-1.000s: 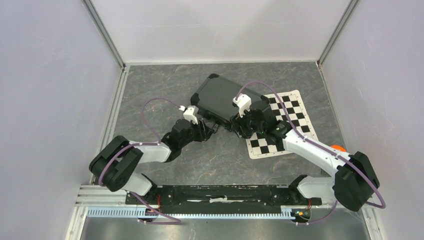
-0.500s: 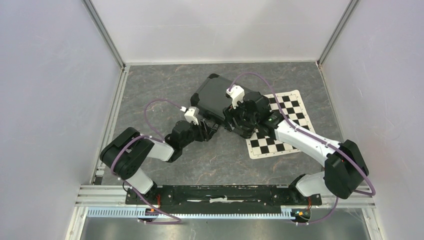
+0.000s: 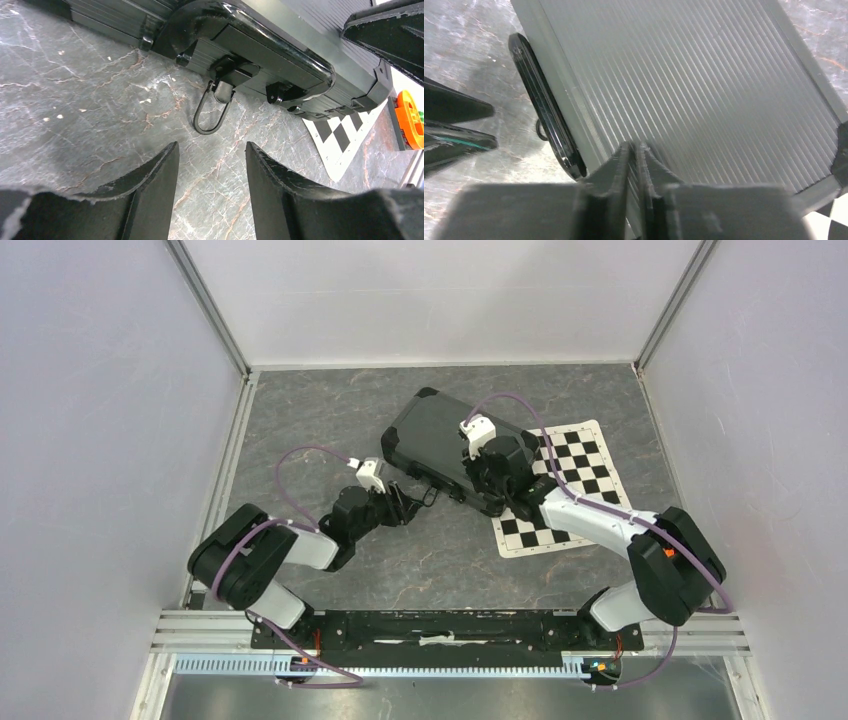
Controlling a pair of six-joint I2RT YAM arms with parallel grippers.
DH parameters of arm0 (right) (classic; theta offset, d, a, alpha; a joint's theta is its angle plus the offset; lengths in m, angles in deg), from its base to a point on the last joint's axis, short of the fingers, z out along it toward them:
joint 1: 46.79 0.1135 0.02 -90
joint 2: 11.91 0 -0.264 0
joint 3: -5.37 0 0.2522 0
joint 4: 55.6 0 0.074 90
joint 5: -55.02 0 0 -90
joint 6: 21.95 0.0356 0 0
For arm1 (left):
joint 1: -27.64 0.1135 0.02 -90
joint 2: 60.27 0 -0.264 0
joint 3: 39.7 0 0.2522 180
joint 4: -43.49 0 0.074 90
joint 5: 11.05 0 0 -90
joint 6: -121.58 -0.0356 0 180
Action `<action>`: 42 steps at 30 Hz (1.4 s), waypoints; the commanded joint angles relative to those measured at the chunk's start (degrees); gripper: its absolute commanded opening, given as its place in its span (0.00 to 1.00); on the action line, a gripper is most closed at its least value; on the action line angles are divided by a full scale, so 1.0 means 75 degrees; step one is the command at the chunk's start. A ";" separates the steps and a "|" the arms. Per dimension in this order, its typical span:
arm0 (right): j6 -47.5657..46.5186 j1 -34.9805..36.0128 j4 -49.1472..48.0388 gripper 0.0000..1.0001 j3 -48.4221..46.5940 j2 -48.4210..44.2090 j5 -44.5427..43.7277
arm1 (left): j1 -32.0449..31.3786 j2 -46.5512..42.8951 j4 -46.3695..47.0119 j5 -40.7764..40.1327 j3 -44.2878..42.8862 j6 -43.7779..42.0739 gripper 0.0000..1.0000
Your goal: Pack up texas hold em set
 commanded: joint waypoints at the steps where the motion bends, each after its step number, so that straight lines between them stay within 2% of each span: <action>1: 0.0261 -0.0061 -0.0546 0.01 0.0271 -0.0032 -0.0576 | 0.0063 -0.0599 -0.0584 -0.0381 -0.0094 0.0234 0.57; 7: 0.0387 -0.0071 -0.0298 0.00 0.0144 0.0346 -0.0203 | 0.0133 -0.0507 -0.0921 -0.0401 -0.0273 0.0327 0.54; 14: 0.0674 -0.0085 -0.0219 0.00 0.0413 0.0427 0.0126 | 0.0145 0.0127 -0.1063 -0.0315 -0.0656 0.0345 0.51; 17: 0.0791 -0.0086 -0.0347 0.00 0.0663 0.0375 0.0454 | 0.0156 0.0493 -0.0958 -0.0346 -0.0777 0.0357 0.47; 20: 0.0868 -0.0086 -0.0616 0.00 0.0926 0.0328 0.0630 | 0.0153 0.0782 -0.0854 -0.0329 -0.0914 0.0333 0.30; 22: 0.0881 -0.0092 -0.0675 0.00 0.0946 0.0342 0.0727 | 0.0156 0.0923 -0.0733 -0.0385 -0.0948 0.0356 0.23; 23: 0.0892 -0.0092 -0.0699 0.00 0.0955 0.0346 0.0797 | 0.0156 0.1006 -0.0693 -0.0402 -0.0996 0.0371 0.17; 24: 0.0900 -0.0086 -0.0728 0.00 0.0974 0.0339 0.0841 | 0.0153 0.1069 -0.0659 -0.0424 -0.1029 0.0372 0.06; 25: 0.0906 -0.0086 -0.0794 0.00 0.1002 0.0333 0.0875 | 0.0156 0.1133 -0.0657 -0.0507 -0.1078 0.0382 0.02; 31: 0.0818 -0.0083 -0.0788 0.00 0.1028 0.0424 0.1001 | 0.0189 0.1720 -0.0572 -0.0587 -0.1470 0.0197 0.02; 37: 0.0776 -0.0086 -0.0781 0.00 0.0995 0.0486 0.1323 | 0.0518 0.2222 -0.0601 -0.0064 -0.1810 0.0180 0.02; 40: 0.0776 -0.0086 -0.0793 0.00 0.1007 0.0474 0.1405 | 0.0663 0.2284 -0.0591 0.0490 -0.1835 0.0020 0.02; 42: 0.0777 -0.0089 -0.0793 0.00 0.1007 0.0477 0.1411 | 0.0670 0.2333 -0.1103 0.0985 -0.2078 -0.0147 0.02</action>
